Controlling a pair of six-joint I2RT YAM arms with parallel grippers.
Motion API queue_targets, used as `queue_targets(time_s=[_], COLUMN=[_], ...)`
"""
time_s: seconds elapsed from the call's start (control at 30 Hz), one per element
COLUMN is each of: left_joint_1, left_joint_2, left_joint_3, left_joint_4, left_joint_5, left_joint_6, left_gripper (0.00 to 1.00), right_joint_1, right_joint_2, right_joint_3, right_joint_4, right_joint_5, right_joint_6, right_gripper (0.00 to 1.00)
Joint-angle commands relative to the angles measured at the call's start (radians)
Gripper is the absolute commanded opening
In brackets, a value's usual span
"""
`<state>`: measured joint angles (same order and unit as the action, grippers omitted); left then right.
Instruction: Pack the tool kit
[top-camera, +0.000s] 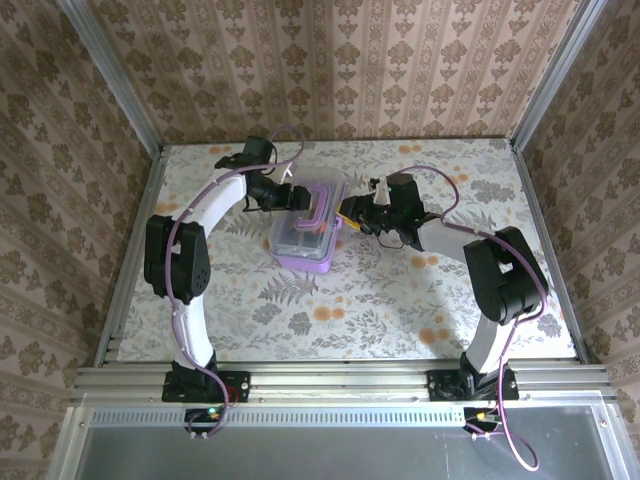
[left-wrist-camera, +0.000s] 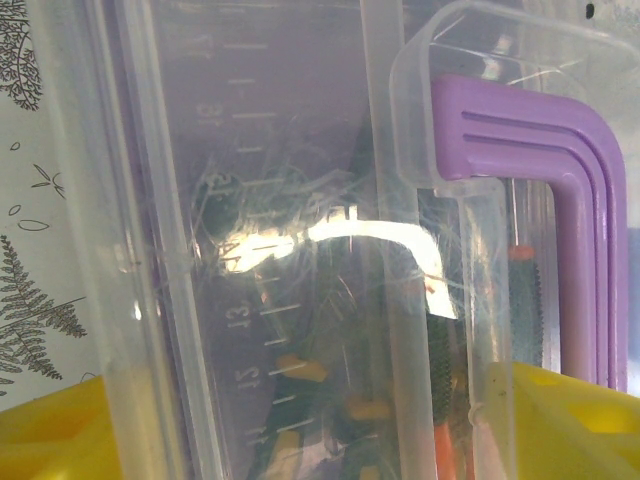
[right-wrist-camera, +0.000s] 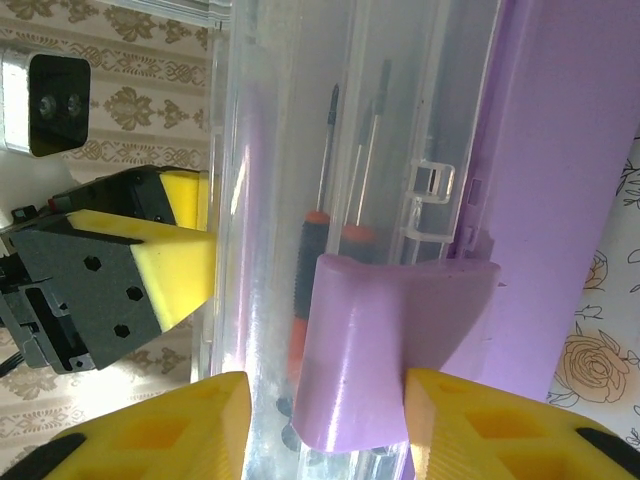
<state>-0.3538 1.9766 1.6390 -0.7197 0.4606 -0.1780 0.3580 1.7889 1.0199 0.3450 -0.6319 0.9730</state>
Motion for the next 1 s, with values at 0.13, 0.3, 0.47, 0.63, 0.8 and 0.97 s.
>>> queue_targets(time_s=[0.13,0.3,0.47,0.63,0.8,0.97], left_joint_1=[-0.004,-0.004,-0.004,-0.005,-0.005,-0.010], left_joint_2=[0.117,0.120,0.120,0.119,0.120,0.117], left_joint_3=[-0.059,-0.058,-0.058,-0.058,-0.057,-0.053], left_joint_4=[-0.079,-0.081,-0.080,-0.079,-0.081,-0.091], left_joint_5=[-0.073,-0.072,-0.071,-0.069,-0.071,-0.115], left_joint_6=[0.024,0.025,0.025,0.025,0.023,0.012], left_gripper=[0.67,0.67,0.67,0.67,0.67,0.66], right_joint_1=[-0.007,-0.008,-0.008,-0.008,-0.008,-0.011], right_joint_2=[0.028,0.028,0.051,0.073,0.075,0.071], right_joint_3=[-0.019,-0.017,-0.004,0.006,0.012,-0.004], right_joint_4=[0.030,-0.033,-0.043,-0.039,-0.046,-0.043], right_joint_5=[0.021,0.035,0.033,0.032,0.030,0.034], right_joint_6=[0.016,-0.021,-0.024,-0.023,-0.026,-0.026], right_gripper=[0.42,0.42,0.42,0.43,0.43,0.44])
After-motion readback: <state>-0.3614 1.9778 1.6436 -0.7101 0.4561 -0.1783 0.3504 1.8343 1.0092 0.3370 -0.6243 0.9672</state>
